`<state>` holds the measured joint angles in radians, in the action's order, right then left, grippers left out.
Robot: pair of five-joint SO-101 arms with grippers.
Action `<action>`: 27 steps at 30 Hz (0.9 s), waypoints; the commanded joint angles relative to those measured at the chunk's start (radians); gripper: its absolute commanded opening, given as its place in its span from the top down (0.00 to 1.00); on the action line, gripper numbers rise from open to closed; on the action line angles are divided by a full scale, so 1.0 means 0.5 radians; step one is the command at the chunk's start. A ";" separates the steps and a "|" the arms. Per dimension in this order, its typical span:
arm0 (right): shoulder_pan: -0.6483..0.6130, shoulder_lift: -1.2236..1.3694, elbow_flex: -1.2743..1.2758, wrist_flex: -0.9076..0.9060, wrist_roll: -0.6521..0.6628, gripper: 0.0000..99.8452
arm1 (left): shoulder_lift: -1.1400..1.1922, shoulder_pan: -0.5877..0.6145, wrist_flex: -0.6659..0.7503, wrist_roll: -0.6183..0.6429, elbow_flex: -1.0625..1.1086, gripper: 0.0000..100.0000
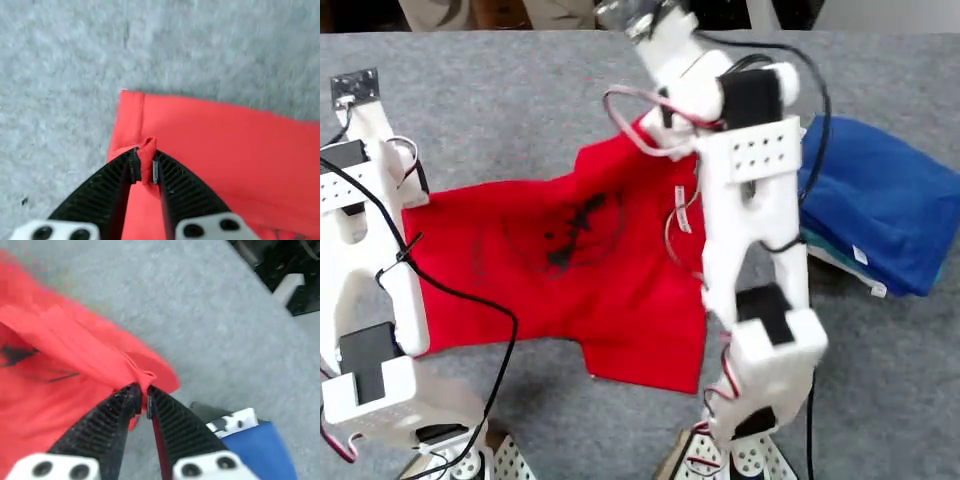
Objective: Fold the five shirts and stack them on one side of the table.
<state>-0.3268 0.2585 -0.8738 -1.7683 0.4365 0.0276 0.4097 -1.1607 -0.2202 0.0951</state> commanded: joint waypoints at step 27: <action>0.097 -2.616 3.485 0.589 0.362 1.00 | -0.713 0.138 -0.166 -0.273 0.868 0.98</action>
<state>-0.3007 -1.0165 0.8324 -1.4584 0.5669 -0.2977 0.4634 -1.2267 -0.3322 0.5340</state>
